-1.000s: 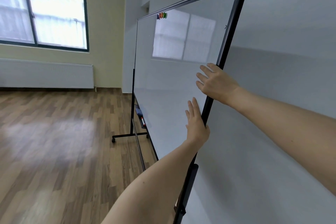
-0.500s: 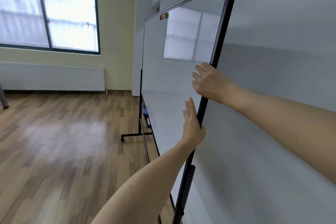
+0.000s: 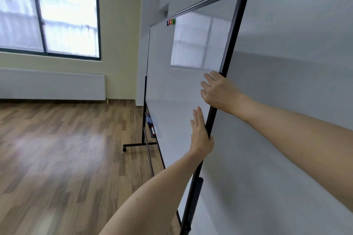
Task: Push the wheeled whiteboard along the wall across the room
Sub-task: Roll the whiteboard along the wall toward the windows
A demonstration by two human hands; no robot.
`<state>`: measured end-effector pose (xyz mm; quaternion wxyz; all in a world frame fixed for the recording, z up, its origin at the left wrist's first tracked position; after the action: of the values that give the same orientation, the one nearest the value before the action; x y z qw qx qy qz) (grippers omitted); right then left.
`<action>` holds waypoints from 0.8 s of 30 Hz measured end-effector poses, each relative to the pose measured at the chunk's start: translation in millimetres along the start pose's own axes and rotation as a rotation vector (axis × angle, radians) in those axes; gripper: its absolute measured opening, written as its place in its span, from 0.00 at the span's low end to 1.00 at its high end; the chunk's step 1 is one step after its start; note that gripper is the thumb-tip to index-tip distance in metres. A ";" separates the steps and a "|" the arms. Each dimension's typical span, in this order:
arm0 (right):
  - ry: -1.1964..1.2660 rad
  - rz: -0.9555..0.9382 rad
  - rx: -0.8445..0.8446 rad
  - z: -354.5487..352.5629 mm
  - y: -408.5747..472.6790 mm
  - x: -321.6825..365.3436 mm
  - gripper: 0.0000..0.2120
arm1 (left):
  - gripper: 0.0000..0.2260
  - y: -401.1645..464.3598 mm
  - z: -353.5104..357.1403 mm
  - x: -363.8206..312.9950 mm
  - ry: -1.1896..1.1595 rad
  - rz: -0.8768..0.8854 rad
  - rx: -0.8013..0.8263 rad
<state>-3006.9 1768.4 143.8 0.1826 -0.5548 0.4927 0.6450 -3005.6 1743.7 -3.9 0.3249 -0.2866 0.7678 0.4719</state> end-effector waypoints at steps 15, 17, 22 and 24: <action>0.013 0.028 -0.009 77.6 115.9 47.9 0.06 | 0.50 117.2 -33.2 107.3 -0.033 0.024 0.033; -0.001 0.021 -0.009 84.7 128.4 53.2 0.06 | 0.50 129.5 -37.2 117.7 -0.033 0.030 0.037; 0.013 0.021 -0.011 107.3 159.3 69.0 0.06 | 0.50 159.8 -45.0 145.5 -0.033 0.035 0.040; 0.006 0.025 0.005 119.1 174.4 74.3 0.07 | 0.51 174.9 -48.4 157.9 -0.030 0.036 0.026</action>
<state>-3230.7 1767.0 140.8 0.1743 -0.5499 0.5017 0.6446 -3245.8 1746.8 -14.7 0.3316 -0.2613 0.7740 0.4719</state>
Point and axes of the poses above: each hand's wrist, its own y-axis towards the middle knuckle, its own z-axis out of the palm, x = y × z, the point moved 6 cm from there along y, towards the middle knuckle, and after that the axes turned 14 degrees about z, right-handed, at the moved point
